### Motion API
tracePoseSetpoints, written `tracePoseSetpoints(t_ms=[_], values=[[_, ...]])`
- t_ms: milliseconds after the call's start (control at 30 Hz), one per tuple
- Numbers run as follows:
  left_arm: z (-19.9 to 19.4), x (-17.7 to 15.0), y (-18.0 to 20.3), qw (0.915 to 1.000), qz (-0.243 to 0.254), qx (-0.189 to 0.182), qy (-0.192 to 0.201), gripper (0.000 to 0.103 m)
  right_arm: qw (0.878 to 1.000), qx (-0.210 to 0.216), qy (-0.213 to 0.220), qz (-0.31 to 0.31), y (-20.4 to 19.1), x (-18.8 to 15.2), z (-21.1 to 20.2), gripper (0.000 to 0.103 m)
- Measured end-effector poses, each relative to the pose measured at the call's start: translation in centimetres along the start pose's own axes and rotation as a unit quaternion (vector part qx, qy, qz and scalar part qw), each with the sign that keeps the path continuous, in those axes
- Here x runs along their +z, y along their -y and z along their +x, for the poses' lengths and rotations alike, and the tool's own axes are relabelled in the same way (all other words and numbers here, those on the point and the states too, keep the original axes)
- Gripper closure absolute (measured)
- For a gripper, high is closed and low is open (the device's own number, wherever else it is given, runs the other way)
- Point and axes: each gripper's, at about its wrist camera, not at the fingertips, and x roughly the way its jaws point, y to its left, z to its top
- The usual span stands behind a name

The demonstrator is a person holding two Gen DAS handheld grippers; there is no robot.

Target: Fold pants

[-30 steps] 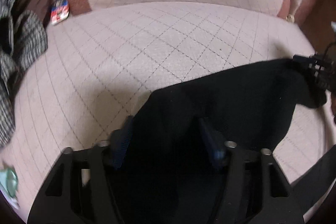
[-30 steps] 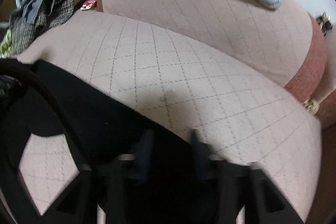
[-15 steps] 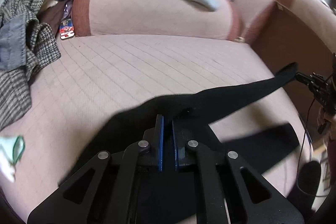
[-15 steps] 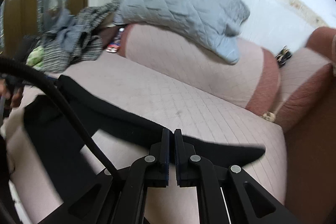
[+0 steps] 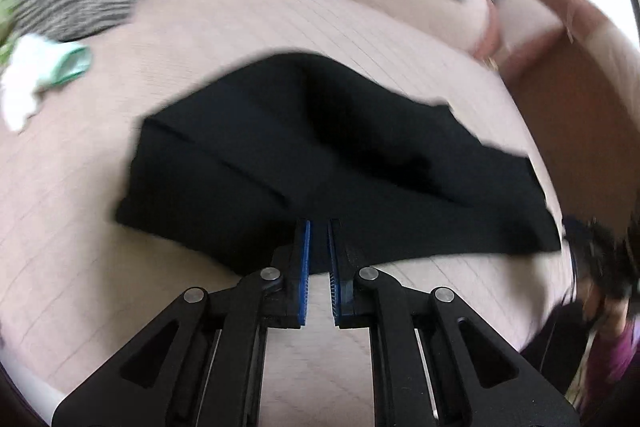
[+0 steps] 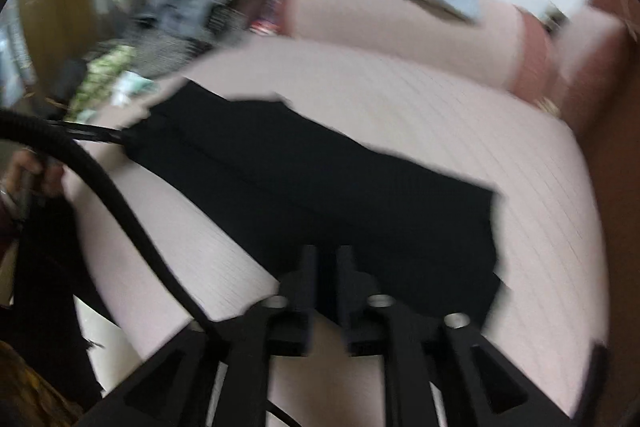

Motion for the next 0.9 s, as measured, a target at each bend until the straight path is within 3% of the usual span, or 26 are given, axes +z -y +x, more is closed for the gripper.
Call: tracePoseSetpoints(t_ms=[33,67,133,300,500,600,633,667,733,800,900], values=[[-0.2,0.2,-0.7,0.9999,-0.014,0.006,0.007,0.082,0.999,0.036,0.010,0.008,-1.3,1.0,1.3,0.055],[-0.2,0.2,-1.3,0.9996,-0.025,0.006,0.009,0.064,0.997,0.076,0.014,0.020,-2.7,2.0,2.7,0.055],[0.3,0.6,-2.4,0.9979,-0.064,-0.002,0.010,0.049,0.990,0.134,0.014,0.043,-5.0,3.5,5.6,0.055],[2.4,1.9,-3.6,0.9924,-0.121,-0.024,-0.001,0.049,0.974,0.202,0.000,0.107,-9.6,6.1,13.6,0.055],[3.7,3.4,-3.7,0.9913,-0.127,-0.033,-0.011,0.049,0.970,0.196,0.001,0.146,-10.0,8.6,19.3,0.055],[3.7,3.1,-4.4,0.9885,-0.143,-0.046,-0.009,0.049,0.955,0.217,0.017,0.204,-8.6,9.7,21.3,0.055],[3.7,3.1,-4.6,0.9881,-0.146,-0.049,-0.008,0.049,0.949,0.228,0.021,0.216,-8.0,9.9,21.6,0.061],[3.5,3.1,-4.7,0.9876,-0.148,-0.052,-0.007,0.049,0.943,0.242,0.024,0.227,-7.7,10.1,21.6,0.075],[3.3,3.0,-4.7,0.9870,-0.151,-0.055,-0.003,0.049,0.929,0.273,0.021,0.248,-7.3,10.8,21.8,0.087],[3.5,3.3,-4.8,0.9855,-0.156,-0.066,-0.004,0.049,0.909,0.323,0.037,0.261,-7.1,11.4,21.0,0.090],[4.2,3.6,-5.2,0.9809,-0.178,-0.079,-0.009,0.047,0.903,0.339,0.048,0.261,-7.5,11.9,20.0,0.092]])
